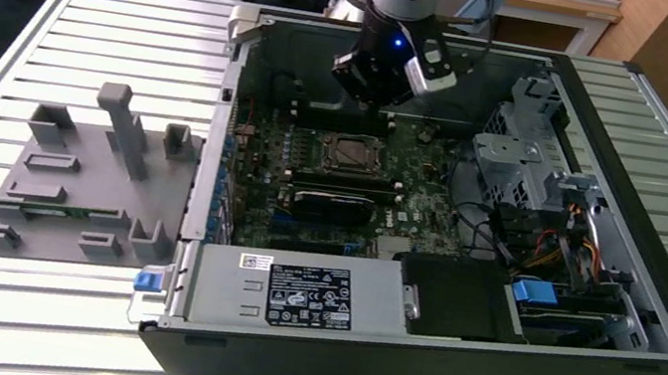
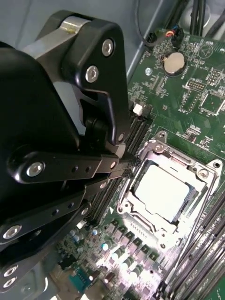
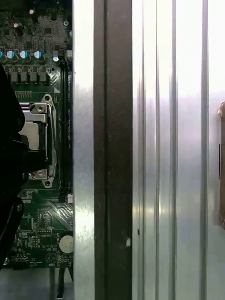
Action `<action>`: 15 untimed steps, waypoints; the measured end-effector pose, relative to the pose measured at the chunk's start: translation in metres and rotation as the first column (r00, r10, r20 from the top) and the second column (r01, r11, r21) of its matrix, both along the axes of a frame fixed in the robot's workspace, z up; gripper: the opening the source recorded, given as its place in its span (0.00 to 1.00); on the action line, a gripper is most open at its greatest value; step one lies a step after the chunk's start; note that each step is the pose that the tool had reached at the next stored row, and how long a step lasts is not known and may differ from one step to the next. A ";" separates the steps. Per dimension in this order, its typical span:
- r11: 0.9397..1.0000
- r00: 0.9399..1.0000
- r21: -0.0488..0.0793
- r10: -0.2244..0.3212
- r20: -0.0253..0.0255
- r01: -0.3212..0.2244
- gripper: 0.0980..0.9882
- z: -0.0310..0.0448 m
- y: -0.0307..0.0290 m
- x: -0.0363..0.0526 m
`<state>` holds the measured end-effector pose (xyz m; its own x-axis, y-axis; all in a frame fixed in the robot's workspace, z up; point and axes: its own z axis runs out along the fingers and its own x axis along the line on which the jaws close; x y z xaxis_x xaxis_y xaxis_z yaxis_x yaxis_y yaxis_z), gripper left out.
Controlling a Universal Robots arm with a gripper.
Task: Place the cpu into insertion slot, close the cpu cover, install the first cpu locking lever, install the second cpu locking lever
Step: 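Install the second cpu locking lever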
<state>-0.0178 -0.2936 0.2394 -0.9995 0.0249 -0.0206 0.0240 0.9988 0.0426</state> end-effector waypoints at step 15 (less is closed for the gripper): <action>1.000 1.000 0.001 0.000 -0.009 0.000 0.01 0.0016 -0.0242 0.0000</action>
<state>-0.0177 -0.3178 0.2410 -0.9996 0.0249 -0.0115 0.0244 0.9988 0.0431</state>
